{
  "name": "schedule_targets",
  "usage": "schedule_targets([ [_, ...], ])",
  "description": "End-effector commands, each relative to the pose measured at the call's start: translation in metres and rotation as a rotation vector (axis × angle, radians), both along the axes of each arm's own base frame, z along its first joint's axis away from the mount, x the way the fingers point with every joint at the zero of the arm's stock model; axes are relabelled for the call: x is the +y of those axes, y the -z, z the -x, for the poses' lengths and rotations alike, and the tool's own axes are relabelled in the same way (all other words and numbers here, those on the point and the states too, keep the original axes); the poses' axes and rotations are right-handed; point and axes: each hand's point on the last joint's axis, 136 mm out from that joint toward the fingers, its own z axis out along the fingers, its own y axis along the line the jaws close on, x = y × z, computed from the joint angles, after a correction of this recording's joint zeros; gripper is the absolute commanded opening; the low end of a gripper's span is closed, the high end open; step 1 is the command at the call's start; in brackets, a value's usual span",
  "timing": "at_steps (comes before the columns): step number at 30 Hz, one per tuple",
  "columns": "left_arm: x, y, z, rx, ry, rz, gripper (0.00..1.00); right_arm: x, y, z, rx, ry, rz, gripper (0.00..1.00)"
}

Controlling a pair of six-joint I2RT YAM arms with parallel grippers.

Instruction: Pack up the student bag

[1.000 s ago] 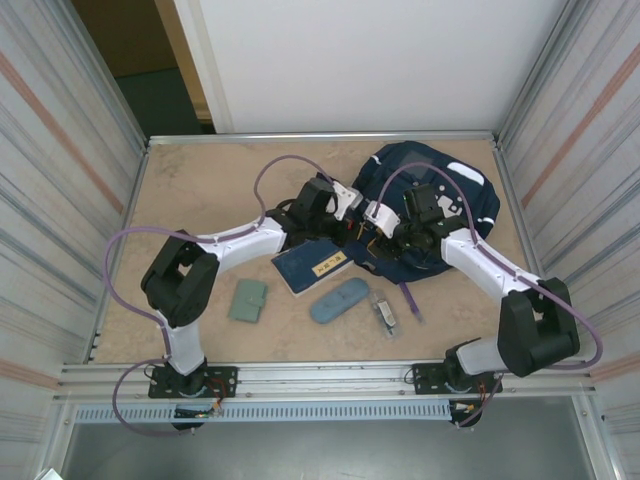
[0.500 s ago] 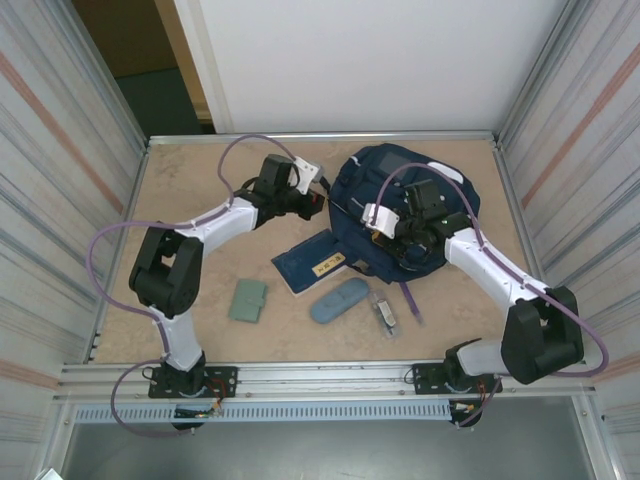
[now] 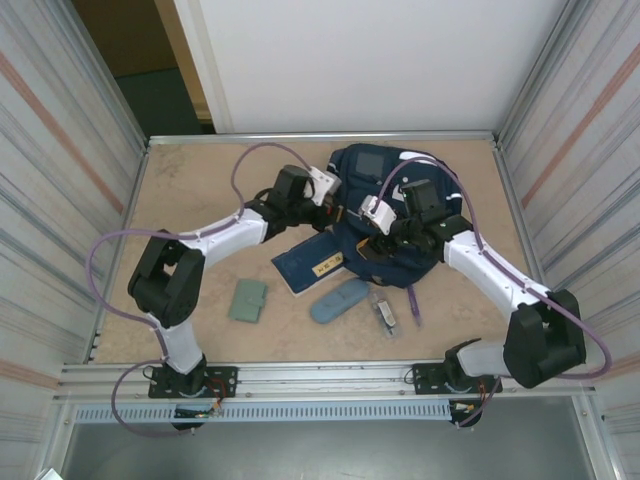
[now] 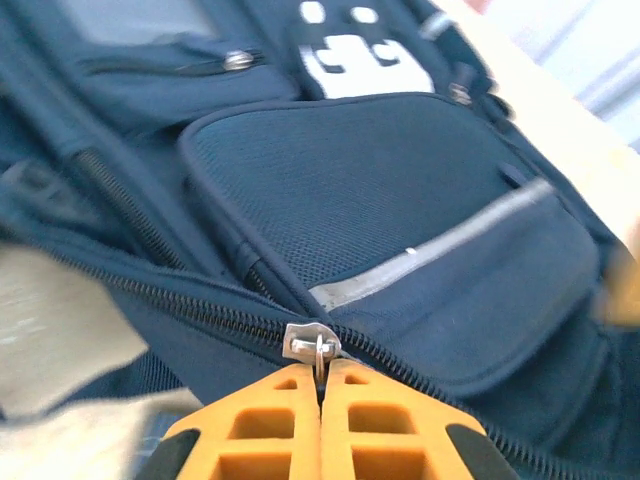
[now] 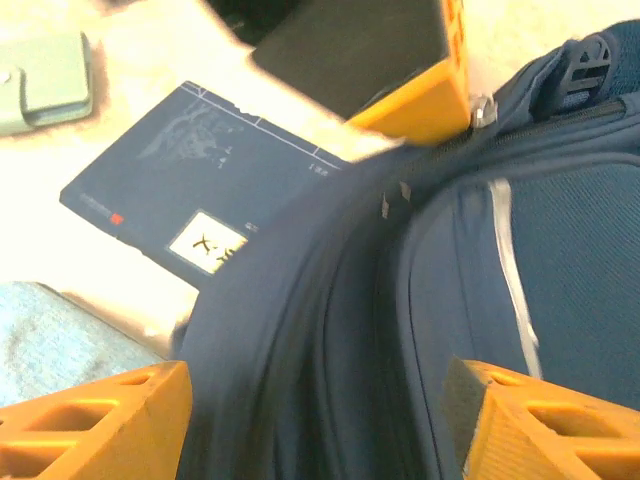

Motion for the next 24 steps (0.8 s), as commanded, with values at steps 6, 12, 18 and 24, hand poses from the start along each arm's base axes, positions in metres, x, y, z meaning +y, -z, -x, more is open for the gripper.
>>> schedule_targets([
  [6, -0.011, -0.050, 0.007, -0.127, 0.011, 0.085, 0.00, -0.004, 0.033, 0.009, 0.162, -0.005, 0.039, 0.00],
  [12, 0.056, -0.002, -0.066, -0.141, -0.204, -0.170, 0.00, -0.018, 0.012, 0.040, 0.023, -0.217, 0.196, 0.00],
  [18, 0.106, 0.040, -0.140, -0.007, -0.332, -0.339, 0.00, -0.018, 0.001, 0.042, -0.077, -0.269, 0.241, 0.00],
  [24, 0.090, 0.016, -0.115, -0.045, -0.215, -0.200, 0.36, -0.012, -0.001, 0.013, -0.077, -0.098, 0.202, 0.29],
])
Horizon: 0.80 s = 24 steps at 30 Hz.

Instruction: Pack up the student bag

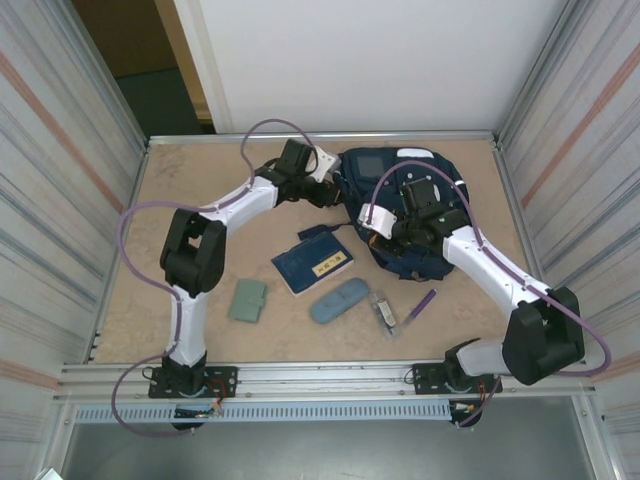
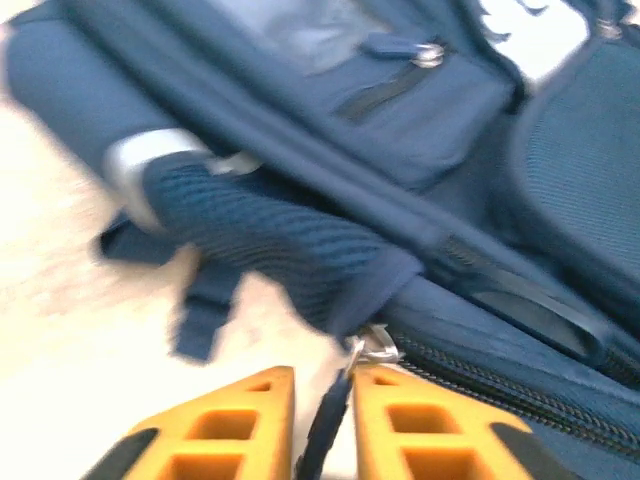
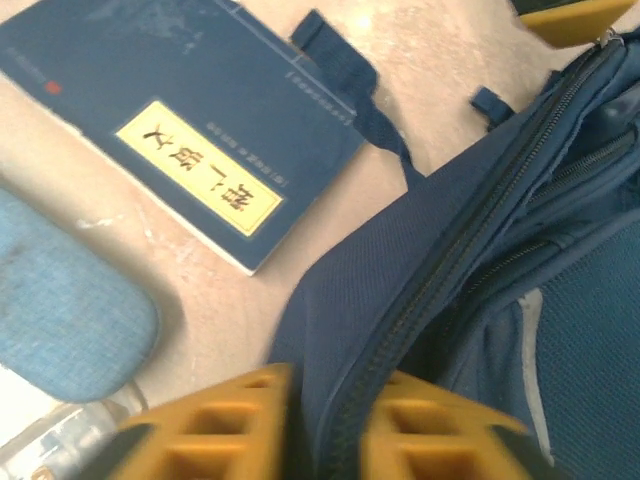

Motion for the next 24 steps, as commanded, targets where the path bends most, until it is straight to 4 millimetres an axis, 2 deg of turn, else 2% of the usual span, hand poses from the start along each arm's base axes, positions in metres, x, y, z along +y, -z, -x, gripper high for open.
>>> schedule_targets([
  [1, 0.048, -0.028, -0.007, -0.129, -0.078, -0.005, 0.43, 0.008, -0.011, 0.006, 0.039, 0.073, -0.080, 0.33],
  [3, 0.041, -0.053, 0.017, -0.178, -0.003, 0.051, 0.50, 0.005, -0.027, -0.002, 0.021, 0.207, -0.172, 0.49],
  [5, 0.029, -0.073, 0.042, -0.220, 0.097, 0.073, 0.53, -0.011, -0.043, -0.011, -0.012, 0.415, -0.253, 0.71],
  [6, 0.019, -0.082, 0.057, -0.257, 0.172, 0.068, 0.53, -0.030, -0.050, -0.017, -0.020, 0.585, -0.298, 0.81],
  [7, 0.007, -0.089, 0.073, -0.311, 0.265, 0.052, 0.54, -0.049, -0.054, -0.021, -0.012, 0.740, -0.348, 0.83],
  [9, -0.018, -0.092, 0.102, -0.441, 0.465, -0.023, 0.57, -0.094, -0.055, -0.015, 0.027, 1.050, -0.408, 0.99],
  [10, -0.030, -0.087, 0.111, -0.517, 0.537, -0.089, 0.60, -0.123, -0.051, -0.009, 0.069, 1.224, -0.439, 0.99],
  [12, -0.051, -0.075, 0.114, -0.640, 0.611, -0.198, 0.62, -0.158, -0.034, 0.007, 0.208, 1.428, -0.512, 0.99],
  [15, -0.085, -0.055, 0.114, -0.726, 0.694, -0.293, 0.63, -0.182, 0.004, 0.023, 0.443, 1.569, -0.606, 0.99],
  [17, -0.106, -0.044, 0.116, -0.727, 0.735, -0.297, 0.62, -0.187, 0.023, 0.027, 0.573, 1.613, -0.657, 0.99],
  [21, -0.136, -0.025, 0.136, -0.698, 0.829, -0.237, 0.62, -0.177, 0.047, 0.017, 0.762, 1.617, -0.723, 0.84],
  [23, -0.143, -0.016, 0.146, -0.687, 0.868, -0.217, 0.63, -0.175, 0.058, 0.008, 0.805, 1.637, -0.737, 0.77],
  [24, -0.145, -0.011, 0.148, -0.680, 0.880, -0.212, 0.63, -0.173, 0.062, 0.001, 0.820, 1.621, -0.754, 0.70],
])
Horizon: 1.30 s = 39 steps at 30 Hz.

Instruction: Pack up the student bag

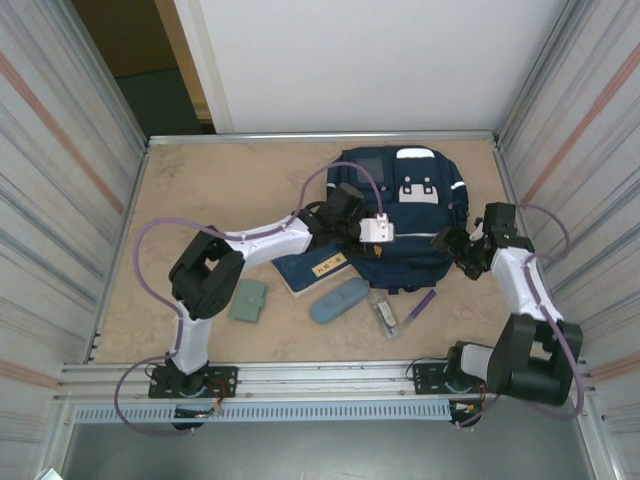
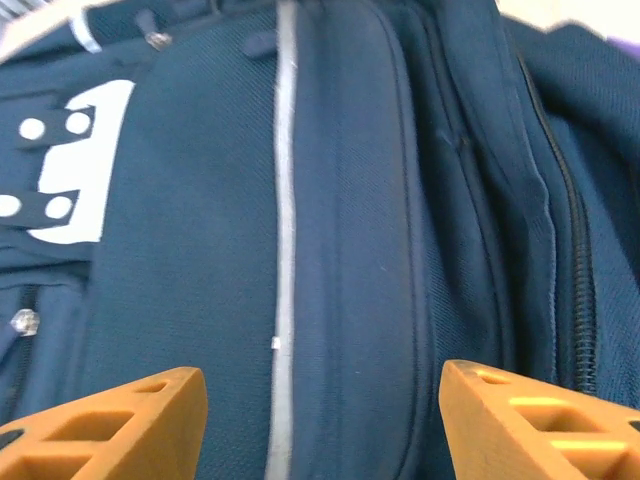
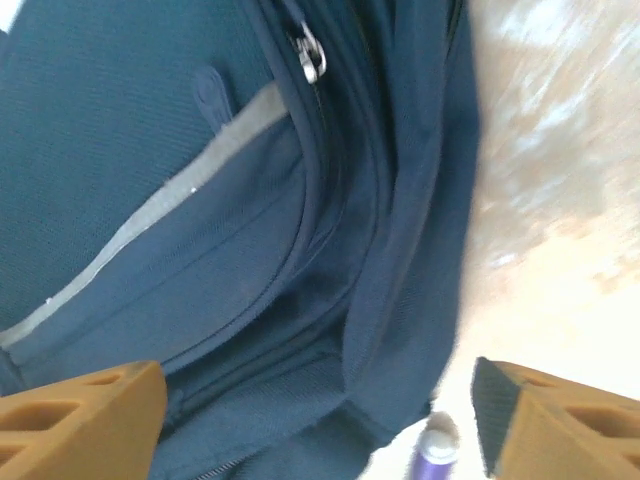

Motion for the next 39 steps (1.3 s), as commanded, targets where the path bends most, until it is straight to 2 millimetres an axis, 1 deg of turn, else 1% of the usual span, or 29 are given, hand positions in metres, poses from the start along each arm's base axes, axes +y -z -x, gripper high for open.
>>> schedule_targets([
  [1, -0.018, -0.020, 0.010, -0.049, 0.094, 0.049, 0.63, 0.019, 0.005, -0.017, -0.003, 0.025, -0.165, 0.65],
  [2, -0.019, -0.017, 0.011, -0.039, 0.100, 0.049, 0.63, 0.020, 0.010, -0.021, 0.003, 0.024, -0.183, 0.55],
  [3, -0.019, -0.016, 0.013, -0.030, 0.108, 0.053, 0.63, 0.022, 0.015, -0.025, 0.018, 0.026, -0.201, 0.42],
  [5, -0.019, -0.015, 0.017, -0.012, 0.122, 0.053, 0.64, 0.028, 0.016, -0.029, 0.036, 0.018, -0.255, 0.14],
  [6, -0.018, -0.017, 0.020, -0.003, 0.133, 0.058, 0.64, 0.031, 0.014, -0.031, 0.037, 0.019, -0.276, 0.11],
  [7, -0.018, -0.018, 0.024, 0.009, 0.144, 0.060, 0.65, 0.033, 0.010, -0.032, 0.037, 0.027, -0.292, 0.04],
  [8, -0.018, -0.019, 0.028, 0.021, 0.157, 0.063, 0.66, 0.035, 0.003, -0.033, 0.026, 0.034, -0.307, 0.00],
  [10, -0.017, -0.024, 0.035, 0.047, 0.180, 0.070, 0.67, 0.038, -0.017, -0.037, -0.016, 0.042, -0.334, 0.00],
  [12, -0.015, -0.030, 0.037, 0.054, 0.181, 0.081, 0.68, 0.042, -0.046, -0.043, -0.083, 0.044, -0.363, 0.00],
  [13, -0.014, -0.034, 0.036, 0.054, 0.181, 0.091, 0.77, 0.042, -0.057, -0.046, -0.109, 0.048, -0.373, 0.00],
  [14, -0.014, -0.039, 0.033, 0.054, 0.185, 0.104, 0.79, 0.043, -0.071, -0.050, -0.141, 0.052, -0.393, 0.00],
  [15, -0.013, -0.042, 0.029, 0.051, 0.177, 0.111, 0.85, 0.045, -0.082, -0.054, -0.165, 0.053, -0.412, 0.00],
  [17, -0.013, -0.046, 0.011, 0.025, 0.121, 0.107, 0.85, 0.051, -0.106, -0.063, -0.213, 0.046, -0.462, 0.00],
  [20, -0.014, -0.044, -0.019, -0.031, 0.025, 0.088, 0.84, 0.061, -0.132, -0.074, -0.257, 0.019, -0.506, 0.00],
  [22, -0.016, -0.048, -0.040, -0.078, -0.047, 0.094, 0.81, 0.065, -0.143, -0.079, -0.279, 0.008, -0.508, 0.00],
  [23, -0.015, -0.052, -0.053, -0.097, -0.098, 0.104, 0.76, 0.066, -0.147, -0.081, -0.289, 0.004, -0.504, 0.00],
  [25, -0.016, -0.059, -0.069, -0.122, -0.162, 0.118, 0.64, 0.067, -0.155, -0.085, -0.314, -0.005, -0.498, 0.00],
  [26, -0.017, -0.065, -0.076, -0.135, -0.191, 0.132, 0.62, 0.068, -0.157, -0.087, -0.321, -0.011, -0.502, 0.00],
  [27, -0.017, -0.070, -0.080, -0.144, -0.209, 0.147, 0.62, 0.069, -0.158, -0.088, -0.327, -0.016, -0.504, 0.00],
  [28, -0.019, -0.060, -0.083, -0.135, -0.211, 0.140, 0.62, 0.070, -0.159, -0.089, -0.337, -0.023, -0.509, 0.00],
  [32, -0.023, -0.048, -0.077, -0.132, -0.163, 0.140, 0.71, 0.071, -0.159, -0.094, -0.340, -0.025, -0.543, 0.00],
  [33, -0.023, -0.044, -0.078, -0.138, -0.159, 0.137, 0.72, 0.071, -0.160, -0.095, -0.341, -0.028, -0.549, 0.00],
  [34, -0.021, -0.040, -0.082, -0.151, -0.158, 0.131, 0.71, 0.070, -0.161, -0.096, -0.347, -0.028, -0.550, 0.00],
  [35, -0.020, -0.037, -0.088, -0.168, -0.175, 0.123, 0.64, 0.070, -0.162, -0.097, -0.352, -0.031, -0.551, 0.00],
  [36, -0.017, -0.038, -0.098, -0.188, -0.207, 0.119, 0.51, 0.070, -0.164, -0.097, -0.359, -0.038, -0.549, 0.00],
  [37, -0.012, -0.042, -0.111, -0.216, -0.258, 0.121, 0.27, 0.069, -0.164, -0.097, -0.360, -0.041, -0.545, 0.00],
  [38, -0.009, -0.050, -0.121, -0.244, -0.297, 0.134, 0.15, 0.068, -0.162, -0.095, -0.355, -0.042, -0.537, 0.00],
  [39, -0.007, -0.063, -0.129, -0.283, -0.324, 0.156, 0.10, 0.067, -0.157, -0.093, -0.346, -0.039, -0.519, 0.00],
])
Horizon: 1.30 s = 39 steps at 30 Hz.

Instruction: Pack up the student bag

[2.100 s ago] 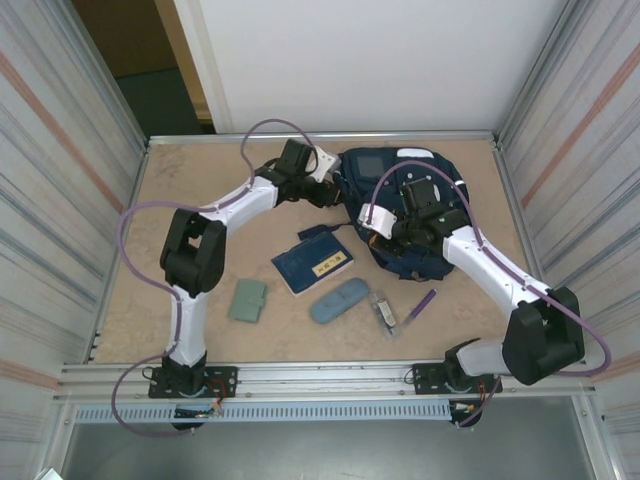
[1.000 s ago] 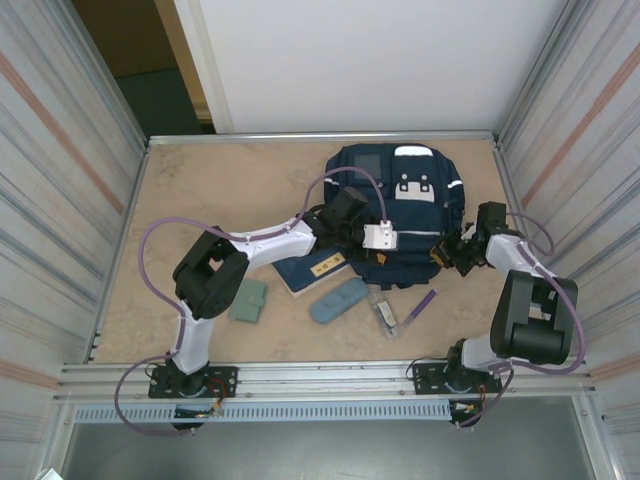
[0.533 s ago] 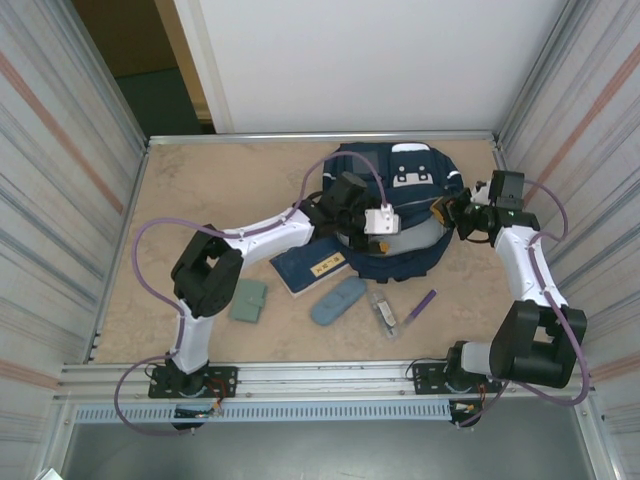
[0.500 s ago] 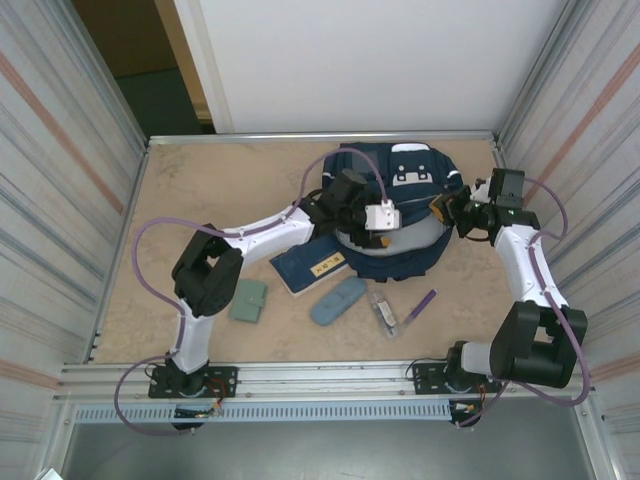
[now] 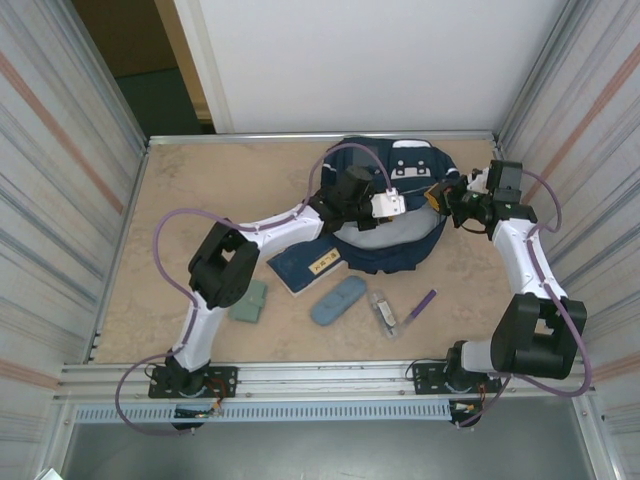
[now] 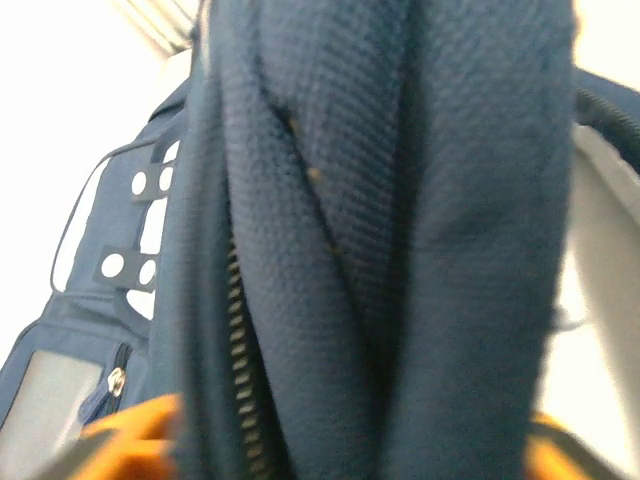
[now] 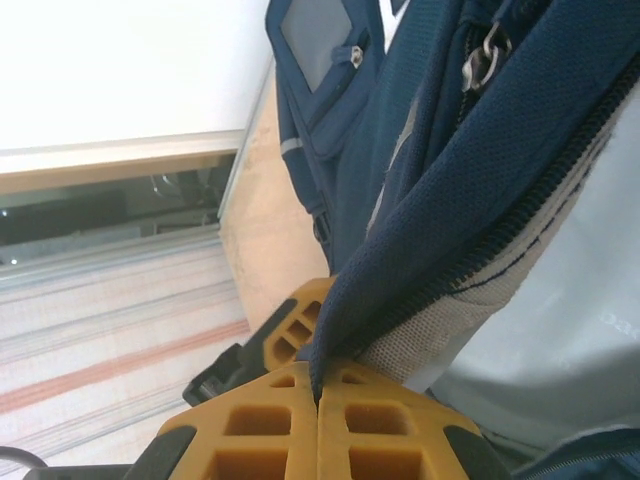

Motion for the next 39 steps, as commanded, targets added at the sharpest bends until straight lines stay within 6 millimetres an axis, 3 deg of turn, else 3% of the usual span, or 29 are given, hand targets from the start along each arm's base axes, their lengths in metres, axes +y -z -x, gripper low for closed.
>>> schedule_targets([
  [1, 0.018, -0.042, -0.052, -0.172, -0.157, 0.061, 0.06, 0.003, -0.022, 0.002, -0.083, -0.049, 0.015, 0.00],
  [2, 0.017, -0.059, -0.056, -0.220, -0.164, 0.084, 0.03, 0.001, -0.014, 0.007, -0.068, -0.045, 0.047, 0.01],
  [3, 0.016, -0.077, -0.061, -0.274, -0.172, 0.100, 0.00, -0.001, -0.002, 0.012, -0.052, -0.045, 0.086, 0.13],
  [4, 0.014, -0.092, -0.066, -0.312, -0.177, 0.112, 0.00, -0.002, 0.011, 0.019, -0.032, -0.050, 0.135, 0.32],
  [5, 0.012, -0.107, -0.069, -0.342, -0.176, 0.123, 0.00, -0.002, 0.021, 0.026, -0.025, -0.061, 0.184, 0.40],
  [10, 0.011, -0.157, -0.087, -0.492, -0.225, 0.160, 0.00, 0.010, 0.067, 0.059, 0.007, -0.169, 0.341, 0.52],
  [13, 0.014, -0.170, -0.094, -0.539, -0.278, 0.179, 0.00, 0.018, 0.087, 0.076, 0.018, -0.226, 0.425, 0.54],
  [17, 0.010, -0.179, -0.093, -0.582, -0.313, 0.207, 0.00, 0.039, 0.099, 0.088, -0.007, -0.342, 0.496, 0.56],
  [22, -0.004, -0.148, -0.074, -0.496, -0.236, 0.157, 0.02, 0.082, 0.103, 0.092, -0.020, -0.436, 0.502, 0.59],
  [25, -0.001, -0.112, -0.054, -0.365, -0.207, 0.116, 0.21, 0.086, 0.108, 0.094, 0.021, -0.363, 0.568, 0.62],
  [27, 0.003, -0.078, -0.028, -0.233, -0.149, 0.079, 0.38, 0.091, 0.110, 0.100, 0.031, -0.316, 0.553, 0.62],
  [29, 0.012, -0.061, 0.004, -0.126, -0.081, 0.057, 0.55, 0.098, 0.111, 0.106, 0.023, -0.295, 0.519, 0.62],
  [32, 0.034, -0.040, 0.042, 0.045, -0.068, 0.053, 0.90, 0.110, 0.111, 0.116, 0.017, -0.289, 0.507, 0.62],
  [35, 0.068, -0.039, 0.068, 0.185, -0.151, 0.051, 0.92, 0.140, 0.108, 0.124, 0.007, -0.348, 0.488, 0.62],
  [39, 0.142, -0.048, 0.077, 0.506, -0.428, 0.072, 0.95, 0.184, 0.109, 0.124, 0.027, -0.399, 0.482, 0.61],
])
